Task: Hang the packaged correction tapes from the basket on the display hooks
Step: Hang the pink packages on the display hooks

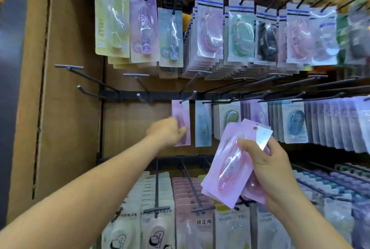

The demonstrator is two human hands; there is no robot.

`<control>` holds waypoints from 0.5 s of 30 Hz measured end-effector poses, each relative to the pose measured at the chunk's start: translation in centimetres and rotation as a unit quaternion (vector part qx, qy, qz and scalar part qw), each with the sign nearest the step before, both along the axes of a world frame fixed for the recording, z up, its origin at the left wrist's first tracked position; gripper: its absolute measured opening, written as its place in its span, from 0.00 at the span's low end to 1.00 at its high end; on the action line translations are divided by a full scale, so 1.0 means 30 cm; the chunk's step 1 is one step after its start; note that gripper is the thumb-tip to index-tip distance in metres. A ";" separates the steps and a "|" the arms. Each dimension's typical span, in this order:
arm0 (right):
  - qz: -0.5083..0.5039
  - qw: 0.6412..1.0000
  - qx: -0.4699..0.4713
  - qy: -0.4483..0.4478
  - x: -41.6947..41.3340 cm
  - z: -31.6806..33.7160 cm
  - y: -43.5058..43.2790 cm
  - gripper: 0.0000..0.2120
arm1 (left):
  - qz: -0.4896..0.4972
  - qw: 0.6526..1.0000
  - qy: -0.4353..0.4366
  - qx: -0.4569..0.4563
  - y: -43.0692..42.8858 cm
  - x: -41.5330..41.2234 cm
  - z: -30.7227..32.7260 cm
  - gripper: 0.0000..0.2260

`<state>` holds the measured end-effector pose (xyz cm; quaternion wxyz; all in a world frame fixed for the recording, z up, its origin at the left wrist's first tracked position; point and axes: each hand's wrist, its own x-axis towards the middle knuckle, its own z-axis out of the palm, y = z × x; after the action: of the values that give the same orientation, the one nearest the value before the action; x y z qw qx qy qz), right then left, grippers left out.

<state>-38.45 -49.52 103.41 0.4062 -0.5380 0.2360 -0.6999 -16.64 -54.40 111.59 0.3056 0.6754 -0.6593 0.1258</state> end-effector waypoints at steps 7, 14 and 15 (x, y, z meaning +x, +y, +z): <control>0.001 0.999 -0.049 -0.009 0.060 0.026 0.040 0.16 | -0.327 0.929 0.170 0.036 0.322 -0.127 -0.125 0.28; 0.012 0.996 -0.088 0.008 0.093 0.015 0.096 0.21 | -0.314 0.892 0.326 -0.019 0.394 -0.121 -0.149 0.08; 0.008 0.996 -0.087 0.017 0.087 0.008 0.099 0.23 | -0.326 0.870 0.369 -0.026 0.391 -0.118 -0.159 0.08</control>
<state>-35.84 -46.55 103.65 0.3591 -0.5855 0.1766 -0.7050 -20.19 -42.66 106.81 0.5678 0.4107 -0.6778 -0.2224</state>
